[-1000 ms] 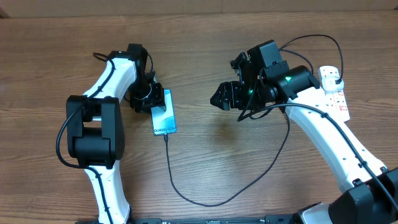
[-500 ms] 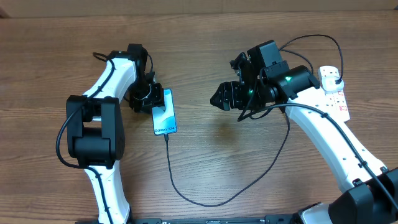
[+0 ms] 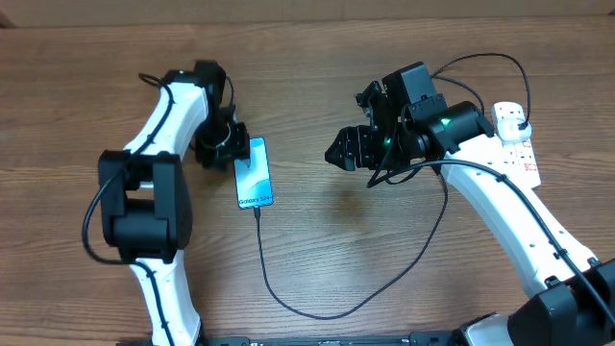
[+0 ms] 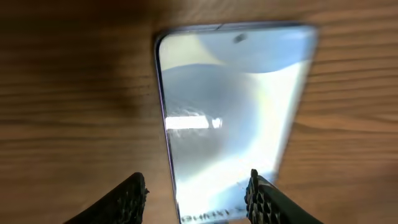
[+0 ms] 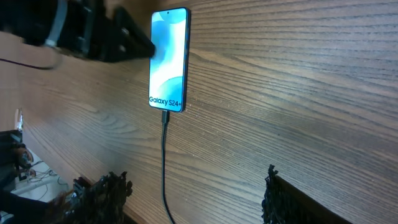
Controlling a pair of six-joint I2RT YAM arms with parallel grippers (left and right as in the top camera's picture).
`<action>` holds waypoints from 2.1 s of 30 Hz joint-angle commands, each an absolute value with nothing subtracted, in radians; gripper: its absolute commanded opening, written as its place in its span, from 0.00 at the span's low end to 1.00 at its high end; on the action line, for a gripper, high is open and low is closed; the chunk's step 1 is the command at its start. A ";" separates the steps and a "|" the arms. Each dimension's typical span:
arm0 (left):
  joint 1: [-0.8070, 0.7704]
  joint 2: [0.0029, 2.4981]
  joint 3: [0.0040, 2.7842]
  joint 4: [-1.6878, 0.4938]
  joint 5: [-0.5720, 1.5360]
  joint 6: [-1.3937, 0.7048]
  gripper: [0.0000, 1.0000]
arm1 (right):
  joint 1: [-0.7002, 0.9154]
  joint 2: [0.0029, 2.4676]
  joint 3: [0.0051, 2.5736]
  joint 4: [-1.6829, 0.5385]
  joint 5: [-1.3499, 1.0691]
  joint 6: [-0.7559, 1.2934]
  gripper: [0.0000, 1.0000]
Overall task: Plug charger to phone and switch on socket
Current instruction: 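Open the left gripper and lift it away from the phone, then move the right gripper to the power strip switch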
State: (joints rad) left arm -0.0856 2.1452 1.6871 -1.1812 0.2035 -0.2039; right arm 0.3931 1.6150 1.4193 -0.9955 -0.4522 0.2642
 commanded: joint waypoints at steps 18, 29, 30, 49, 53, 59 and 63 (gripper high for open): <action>-0.088 1.446 1.770 -1.211 0.211 -0.215 0.60 | 0.389 1.595 1.441 -1.007 -0.445 0.257 0.72; -0.088 1.345 1.770 -1.269 0.222 -0.218 0.73 | 0.389 1.595 1.441 -1.009 -0.446 0.237 0.72; -0.088 1.346 1.770 -1.271 0.222 -0.218 0.76 | 0.389 1.595 1.442 -1.010 -0.445 0.231 0.72; -0.088 1.353 1.770 -1.272 0.221 -0.217 1.00 | 0.190 1.593 1.763 -1.269 -0.385 0.188 0.63; -0.088 1.353 1.770 -1.272 0.221 -0.217 1.00 | 0.122 1.593 1.851 -1.307 -0.382 0.188 0.50; -0.088 1.353 1.770 -1.272 0.221 -0.217 1.00 | -0.034 1.593 1.909 -1.326 -0.383 0.225 0.04; -0.088 1.353 1.770 -1.272 0.221 -0.217 1.00 | -0.142 1.594 1.909 -1.322 -0.382 0.265 0.04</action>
